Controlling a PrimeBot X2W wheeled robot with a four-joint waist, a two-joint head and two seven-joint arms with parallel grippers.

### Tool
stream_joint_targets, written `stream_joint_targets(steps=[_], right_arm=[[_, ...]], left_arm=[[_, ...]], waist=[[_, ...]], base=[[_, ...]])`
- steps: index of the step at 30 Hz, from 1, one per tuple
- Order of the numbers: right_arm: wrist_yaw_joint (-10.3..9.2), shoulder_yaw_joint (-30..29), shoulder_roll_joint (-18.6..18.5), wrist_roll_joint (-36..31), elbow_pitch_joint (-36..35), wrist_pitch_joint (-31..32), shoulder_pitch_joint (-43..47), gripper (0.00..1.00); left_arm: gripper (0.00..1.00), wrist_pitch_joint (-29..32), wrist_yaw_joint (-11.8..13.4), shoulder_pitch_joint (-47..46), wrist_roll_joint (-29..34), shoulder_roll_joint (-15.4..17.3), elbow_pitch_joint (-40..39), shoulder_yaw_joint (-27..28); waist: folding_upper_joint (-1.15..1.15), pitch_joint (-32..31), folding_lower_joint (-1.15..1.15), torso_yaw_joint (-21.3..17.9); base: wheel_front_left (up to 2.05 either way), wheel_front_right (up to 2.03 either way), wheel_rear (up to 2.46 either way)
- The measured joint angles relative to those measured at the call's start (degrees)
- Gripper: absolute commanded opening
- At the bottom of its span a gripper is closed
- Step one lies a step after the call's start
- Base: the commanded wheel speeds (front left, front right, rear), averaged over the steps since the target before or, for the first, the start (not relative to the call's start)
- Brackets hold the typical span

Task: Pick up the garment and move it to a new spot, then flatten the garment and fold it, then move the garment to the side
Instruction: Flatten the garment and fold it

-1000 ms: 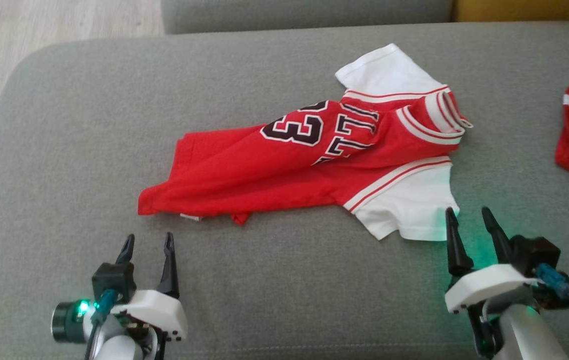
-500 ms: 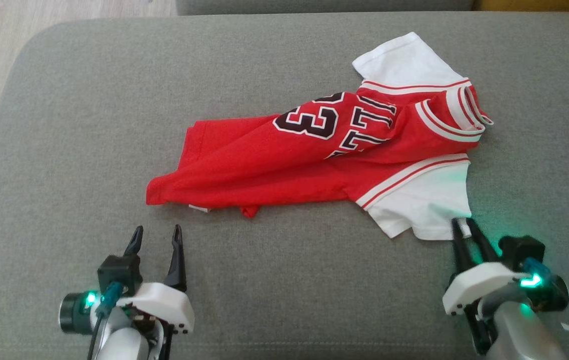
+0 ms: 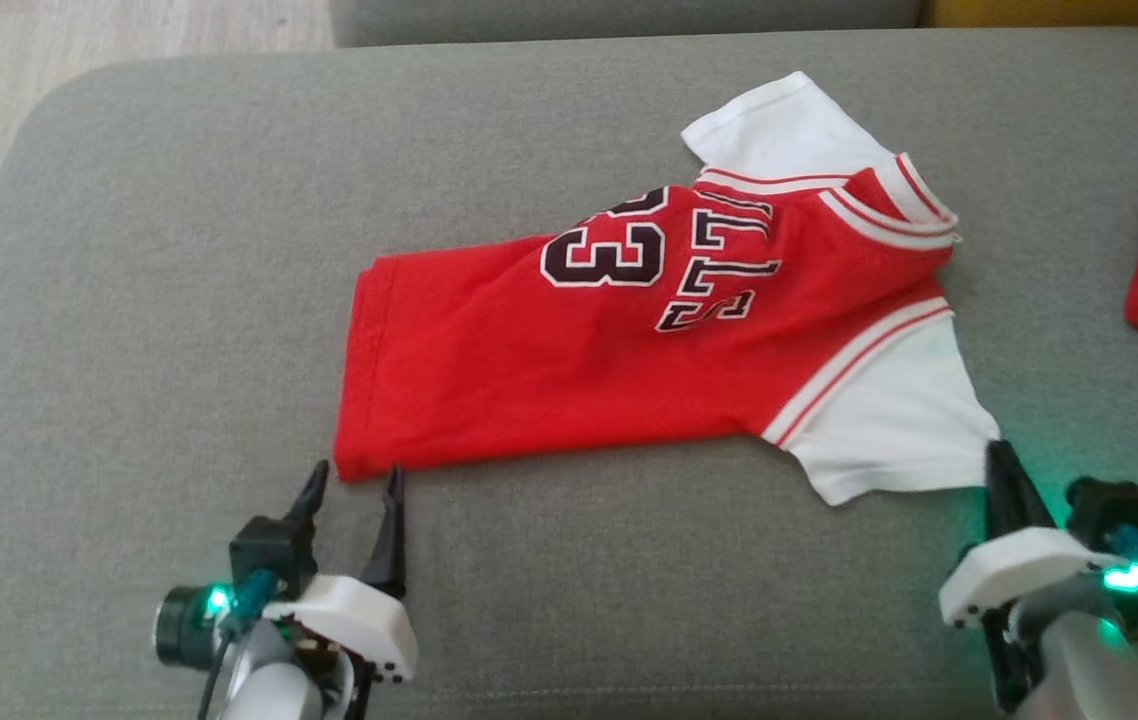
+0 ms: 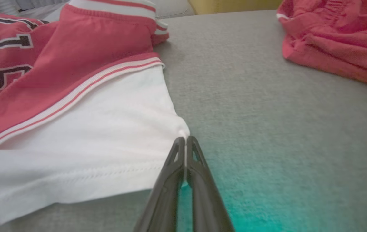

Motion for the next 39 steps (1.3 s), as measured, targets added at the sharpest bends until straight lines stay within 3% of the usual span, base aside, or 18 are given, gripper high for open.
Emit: stream_joint_targets(steps=[10,23,30,31,32,34,39], right_arm=[[0.0,-1.22,0.02,-0.49,-3.59,0.0,1.15,0.0],[0.0,-0.22,0.02,0.48,-5.84,0.0,0.73,0.0],[0.0,1.43,0.01,1.6,-6.23,0.0,0.36,0.0],[0.0,1.49,0.01,1.63,-6.27,0.0,0.27,0.0],[0.0,1.55,0.01,1.78,-6.34,0.0,0.16,0.0],[0.0,1.6,0.01,2.02,-6.49,0.0,-0.1,0.0],[0.0,1.57,0.0,2.1,-7.11,0.0,-0.34,0.0]], left_arm=[[1.0,0.0,-2.79,0.07,-3.78,0.05,3.87,-3.37],[1.0,0.0,-2.69,-3.21,-3.35,0.01,6.5,0.48],[1.0,-0.01,-5.43,-3.43,-3.05,0.02,6.77,0.46],[0.87,-0.04,-5.68,-3.54,-3.05,0.02,6.88,0.47],[0.45,-0.04,-5.69,-3.65,-3.05,0.01,6.88,0.47],[0.0,-0.04,-6.04,-3.96,-3.05,0.02,6.87,0.47],[0.0,-0.04,-6.65,-4.31,-2.55,-0.01,6.54,0.31]], waist=[[0.0,0.66,0.0,-1.21],[0.0,2.83,0.0,-2.45],[0.0,3.53,0.0,-2.65],[0.0,3.59,0.0,-2.67],[0.0,3.66,0.0,-2.69],[0.0,3.78,0.0,-2.69],[0.0,3.98,0.0,-2.23]], base=[[0.0,0.0,0.0],[0.0,0.0,0.0],[0.0,0.0,0.0],[0.0,0.0,0.0],[0.0,0.0,0.0],[0.0,0.0,0.0],[0.0,0.0,0.0]])
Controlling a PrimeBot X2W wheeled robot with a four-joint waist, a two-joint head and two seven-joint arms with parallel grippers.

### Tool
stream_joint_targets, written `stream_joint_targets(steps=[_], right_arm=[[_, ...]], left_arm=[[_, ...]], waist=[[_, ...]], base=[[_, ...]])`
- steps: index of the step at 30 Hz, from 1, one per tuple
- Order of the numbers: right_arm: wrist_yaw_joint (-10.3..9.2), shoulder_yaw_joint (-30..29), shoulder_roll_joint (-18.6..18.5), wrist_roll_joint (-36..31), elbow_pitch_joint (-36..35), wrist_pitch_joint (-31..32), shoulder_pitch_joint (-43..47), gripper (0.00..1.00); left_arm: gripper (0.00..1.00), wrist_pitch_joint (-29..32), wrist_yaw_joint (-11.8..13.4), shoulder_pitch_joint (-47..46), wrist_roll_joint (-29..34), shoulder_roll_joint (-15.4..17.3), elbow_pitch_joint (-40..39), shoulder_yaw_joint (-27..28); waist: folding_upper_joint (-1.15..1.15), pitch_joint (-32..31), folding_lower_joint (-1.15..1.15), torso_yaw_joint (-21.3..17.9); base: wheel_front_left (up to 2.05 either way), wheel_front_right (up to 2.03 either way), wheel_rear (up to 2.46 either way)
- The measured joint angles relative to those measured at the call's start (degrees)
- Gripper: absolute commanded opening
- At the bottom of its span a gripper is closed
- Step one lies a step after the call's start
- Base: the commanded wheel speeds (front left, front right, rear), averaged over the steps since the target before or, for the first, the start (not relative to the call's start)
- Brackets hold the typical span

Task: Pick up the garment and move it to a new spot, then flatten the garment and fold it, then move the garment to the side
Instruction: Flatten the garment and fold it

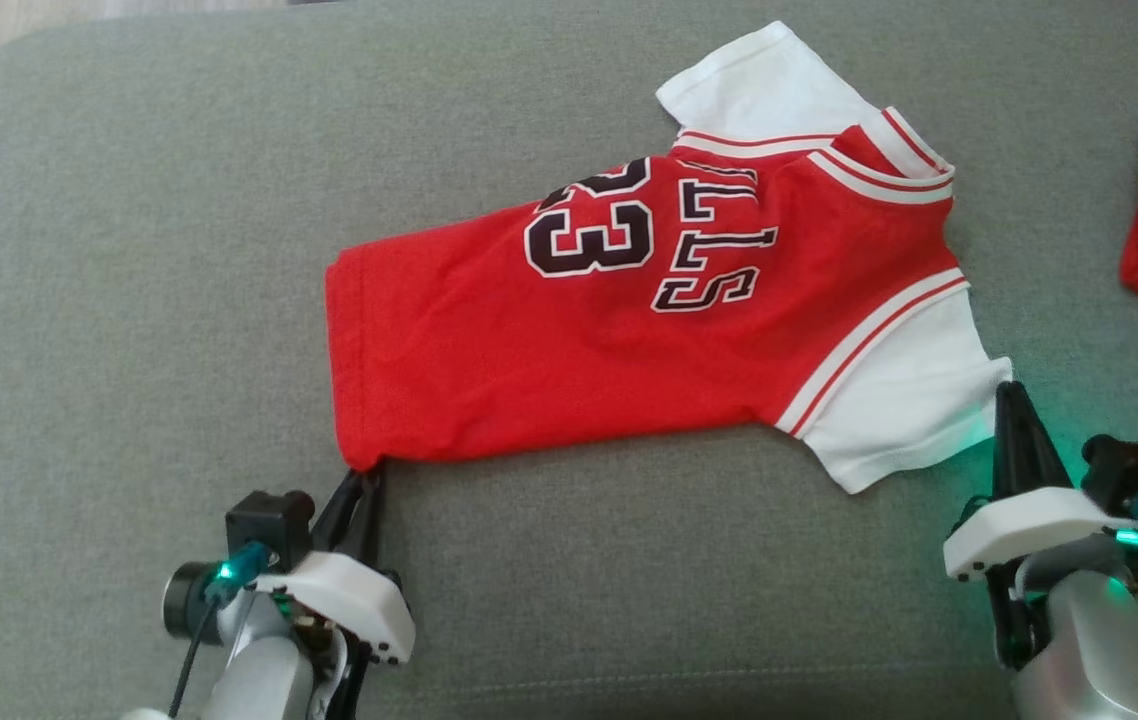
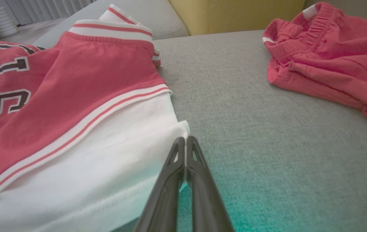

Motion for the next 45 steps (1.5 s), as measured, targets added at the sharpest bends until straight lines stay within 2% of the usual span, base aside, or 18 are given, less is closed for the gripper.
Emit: stream_joint_targets(steps=[6,8,13,17,23,28,35,38,40,43,45], right_arm=[[0.0,0.92,0.0,1.94,-3.21,0.0,-0.01,0.0],[0.0,2.45,0.02,4.61,-6.08,0.0,-0.14,0.0],[-0.01,6.45,-0.02,5.88,-12.57,0.0,-2.88,0.0],[-0.01,7.83,-0.79,6.23,-18.17,0.0,-9.76,0.0],[-0.01,9.0,-6.8,8.87,-23.48,1.46,-21.33,0.0],[-0.01,9.73,-8.79,9.23,-26.98,4.83,-30.91,0.0],[-0.01,12.28,-9.75,7.98,-24.92,8.29,-40.89,0.0],[-0.01,12.59,-10.16,6.28,-19.67,8.7,-44.84,0.0],[-0.01,12.35,-10.24,4.75,-15.11,8.28,-47.55,0.0],[-0.01,11.45,-9.04,0.44,-7.72,3.61,-54.06,0.0],[-0.01,9.8,-8.24,-1.7,-5.45,2.0,-58.48,0.0]], left_arm=[[0.0,0.04,-0.55,0.01,0.43,0.0,-4.21,0.3],[0.0,0.04,-1.0,-0.18,1.42,-0.07,-8.55,1.3],[0.0,0.04,-1.27,-4.55,3.79,0.59,-13.66,4.32],[0.0,0.04,-2.21,-12.22,5.67,3.54,-16.38,5.73],[0.0,0.0,-3.34,-24.4,7.21,9.36,-17.05,5.6],[0.0,0.41,-3.52,-35.87,7.99,12.05,-15.55,4.97],[0.0,4.74,-3.57,-44.74,7.97,11.92,-11.04,3.49],[0.0,5.9,-3.45,-47.51,8.51,11.88,-7.09,2.87],[0.0,5.89,-2.53,-49.43,9.44,11.78,-3.97,2.21],[0.0,4.94,-0.1,-54.19,10.15,11.7,2.66,2.83],[0.0,3.79,0.69,-57.33,10.14,11.78,5.43,3.63]], waist=[[0.0,-0.81,0.0,0.6],[0.0,-1.97,0.0,0.77],[0.0,-4.74,0.0,0.83],[0.0,-7.27,0.0,0.68],[0.0,-10.73,0.0,0.75],[0.0,-10.94,0.0,0.95],[0.0,-7.91,0.0,1.41],[0.0,-5.23,0.0,1.69],[0.0,-3.2,0.0,1.87],[0.0,0.9,0.02,1.86],[0.0,2.91,0.02,1.63]], base=[[0.0,0.0,0.0],[0.0,0.0,0.0],[0.0,0.0,0.0],[0.0,0.0,0.0],[0.0,0.0,0.0],[0.0,0.0,0.0],[0.0,0.0,0.0],[0.0,0.0,0.0],[0.0,0.0,0.0],[0.0,0.0,0.0],[0.0,0.0,0.0]])
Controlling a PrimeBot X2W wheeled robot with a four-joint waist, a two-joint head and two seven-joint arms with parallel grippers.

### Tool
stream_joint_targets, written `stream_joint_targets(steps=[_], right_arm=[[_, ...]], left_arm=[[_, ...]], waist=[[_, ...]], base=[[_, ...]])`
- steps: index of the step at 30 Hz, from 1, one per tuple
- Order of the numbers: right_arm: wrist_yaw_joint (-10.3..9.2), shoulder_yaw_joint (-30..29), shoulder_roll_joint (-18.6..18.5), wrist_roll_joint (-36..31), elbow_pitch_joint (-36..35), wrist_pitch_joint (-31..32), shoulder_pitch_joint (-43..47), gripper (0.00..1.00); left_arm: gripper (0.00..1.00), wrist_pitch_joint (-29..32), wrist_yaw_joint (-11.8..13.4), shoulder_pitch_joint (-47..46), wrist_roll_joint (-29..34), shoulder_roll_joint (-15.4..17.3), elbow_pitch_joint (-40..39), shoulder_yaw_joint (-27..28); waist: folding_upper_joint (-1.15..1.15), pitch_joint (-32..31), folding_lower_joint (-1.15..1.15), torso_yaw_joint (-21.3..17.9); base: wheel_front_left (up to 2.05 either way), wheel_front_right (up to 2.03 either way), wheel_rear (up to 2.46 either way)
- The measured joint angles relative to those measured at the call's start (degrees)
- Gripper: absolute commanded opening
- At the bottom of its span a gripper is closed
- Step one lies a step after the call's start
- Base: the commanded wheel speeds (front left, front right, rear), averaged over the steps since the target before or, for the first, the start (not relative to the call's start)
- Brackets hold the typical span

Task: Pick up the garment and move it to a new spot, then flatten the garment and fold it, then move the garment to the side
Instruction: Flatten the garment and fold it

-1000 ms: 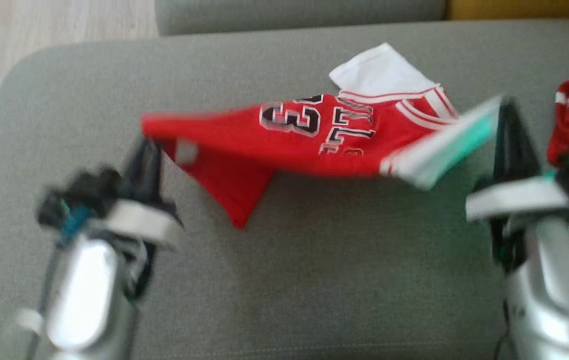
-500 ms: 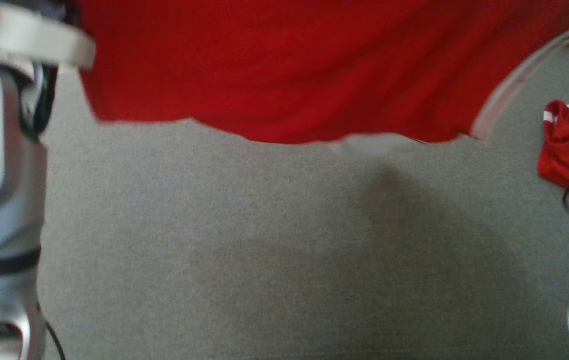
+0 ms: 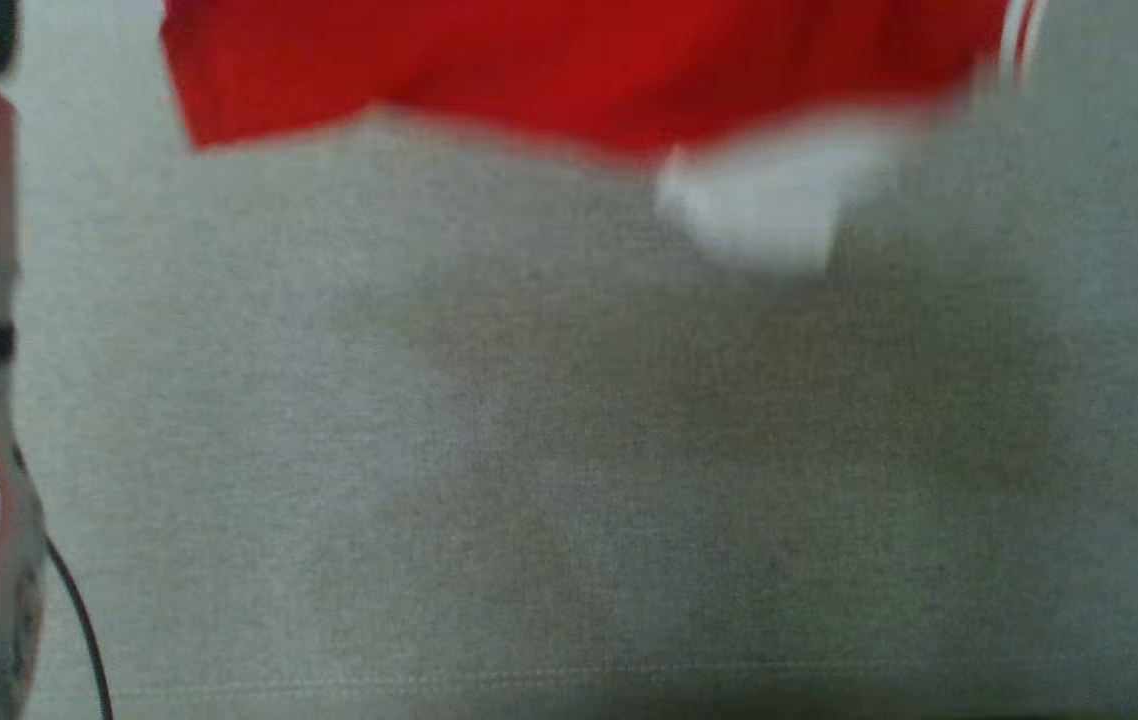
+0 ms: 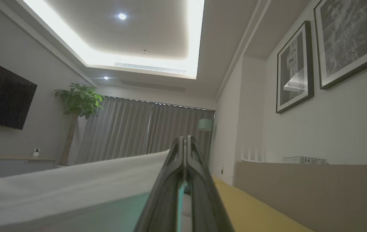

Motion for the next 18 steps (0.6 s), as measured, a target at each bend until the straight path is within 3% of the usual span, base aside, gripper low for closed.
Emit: stream_joint_targets(steps=[4,8,12,18], right_arm=[[0.0,-3.22,0.0,-3.01,1.04,-1.64,-7.68,0.0],[0.0,-5.66,0.0,-3.52,2.41,-2.04,-7.34,0.0],[0.0,-4.04,0.1,-1.29,3.0,-2.09,0.59,0.0],[0.0,-0.78,1.3,7.68,2.86,-2.05,21.99,0.0]], left_arm=[[0.0,-3.01,1.21,-6.83,-0.18,-0.3,1.52,0.54],[0.0,-3.82,1.35,-7.89,-1.13,-0.65,3.25,1.27],[0.0,-3.81,1.31,-0.86,-3.05,-2.45,4.31,1.79],[0.0,-3.8,1.85,19.14,-7.59,-7.89,4.33,3.27]], waist=[[0.0,3.7,0.0,-0.47],[0.0,5.65,0.0,-1.25],[0.0,6.12,-0.01,-1.69],[0.0,4.66,-0.01,-2.12]], base=[[0.0,0.0,0.0],[0.0,0.0,0.0],[0.0,0.0,0.0],[0.0,0.0,0.0]])
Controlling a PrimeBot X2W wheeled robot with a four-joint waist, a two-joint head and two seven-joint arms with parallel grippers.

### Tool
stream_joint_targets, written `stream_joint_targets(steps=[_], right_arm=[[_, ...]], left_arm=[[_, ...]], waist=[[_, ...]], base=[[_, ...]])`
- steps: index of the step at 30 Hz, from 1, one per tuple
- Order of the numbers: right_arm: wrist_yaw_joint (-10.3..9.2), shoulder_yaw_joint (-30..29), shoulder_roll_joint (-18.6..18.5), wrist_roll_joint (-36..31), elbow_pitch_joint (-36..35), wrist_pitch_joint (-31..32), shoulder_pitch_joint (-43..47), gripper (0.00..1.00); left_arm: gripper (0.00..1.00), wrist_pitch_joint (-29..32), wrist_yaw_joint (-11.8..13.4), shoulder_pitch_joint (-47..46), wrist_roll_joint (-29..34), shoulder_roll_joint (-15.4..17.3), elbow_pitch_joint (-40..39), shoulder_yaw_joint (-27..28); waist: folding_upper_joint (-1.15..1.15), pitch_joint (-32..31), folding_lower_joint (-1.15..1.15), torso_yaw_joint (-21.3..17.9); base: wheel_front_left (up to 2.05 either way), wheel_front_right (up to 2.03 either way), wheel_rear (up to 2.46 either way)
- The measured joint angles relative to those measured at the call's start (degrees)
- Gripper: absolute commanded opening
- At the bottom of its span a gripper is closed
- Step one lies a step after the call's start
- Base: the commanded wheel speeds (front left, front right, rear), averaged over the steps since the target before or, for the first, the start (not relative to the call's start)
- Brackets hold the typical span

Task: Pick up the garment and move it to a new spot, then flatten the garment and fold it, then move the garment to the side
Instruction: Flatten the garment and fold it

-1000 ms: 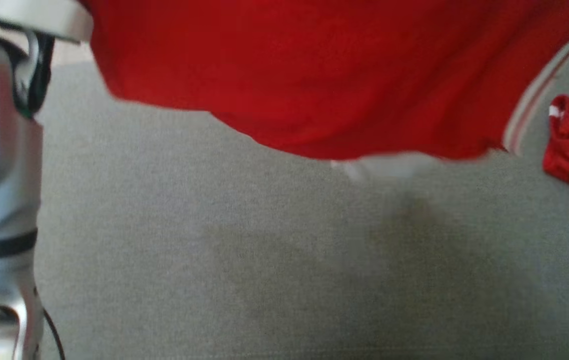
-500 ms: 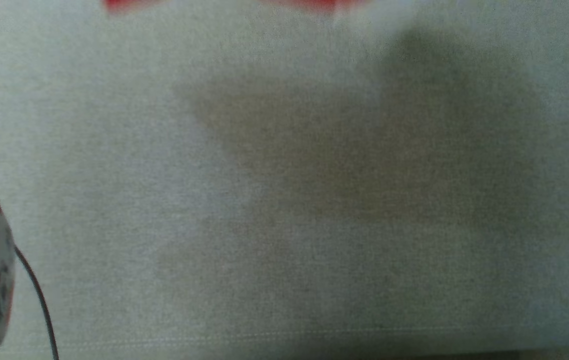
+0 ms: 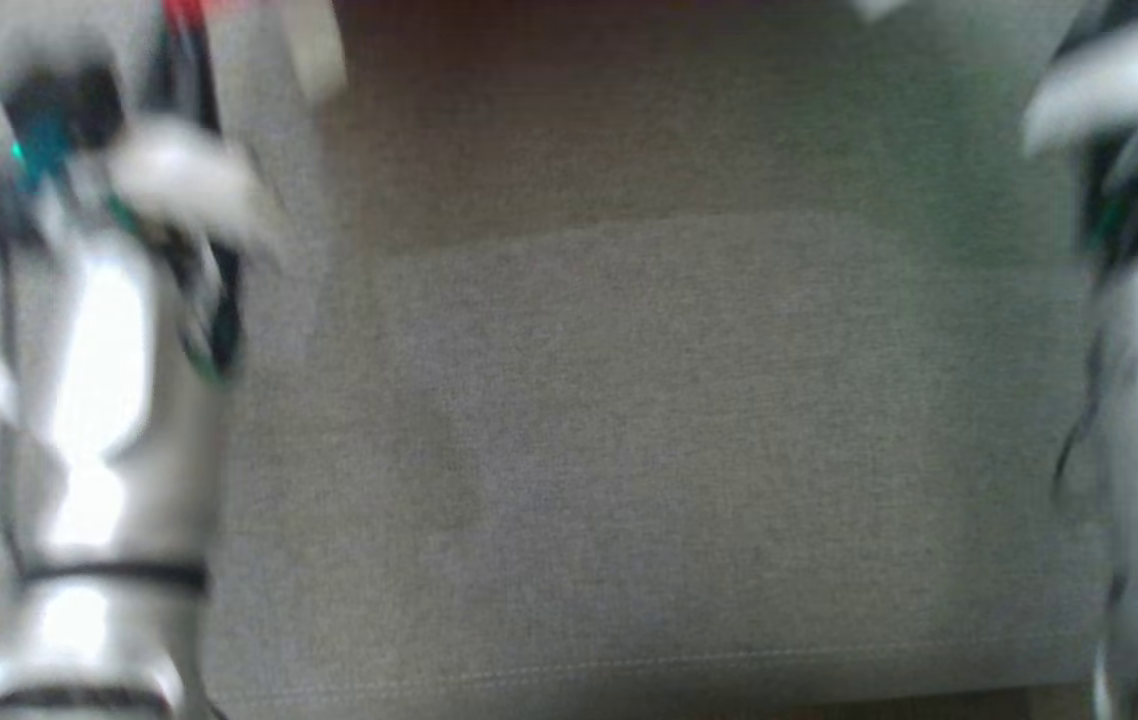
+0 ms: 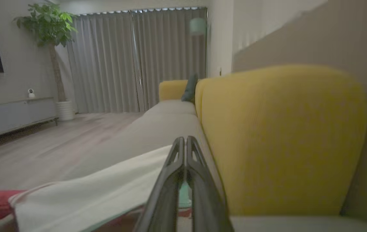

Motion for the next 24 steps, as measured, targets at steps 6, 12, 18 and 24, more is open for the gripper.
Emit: stream_joint_targets(steps=[6,12,18,24], right_arm=[[0.0,2.49,1.69,6.6,-5.26,0.64,21.75,0.0],[0.0,3.03,2.8,8.2,-12.94,3.93,35.88,0.0],[0.0,2.41,3.57,8.71,-17.71,7.8,48.17,0.0],[0.0,1.29,5.16,10.2,-21.82,10.5,56.28,0.0]], left_arm=[[0.0,0.05,0.86,18.2,-3.93,-3.56,-1.9,3.98],[0.0,0.05,1.12,27.85,-4.0,-4.36,-3.0,4.46],[0.0,0.05,1.21,35.52,-4.0,-4.52,-3.99,4.16],[0.0,0.07,2.53,43.52,-5.55,-4.53,-6.7,1.44]], waist=[[0.0,-2.98,-0.01,-1.42],[0.0,-6.87,-0.01,-3.0],[0.0,-11.32,-0.01,-3.81],[0.0,-14.86,-0.01,-3.51]], base=[[0.0,0.0,0.0],[0.0,0.0,0.0],[0.0,0.0,0.0],[0.0,0.0,0.0]])
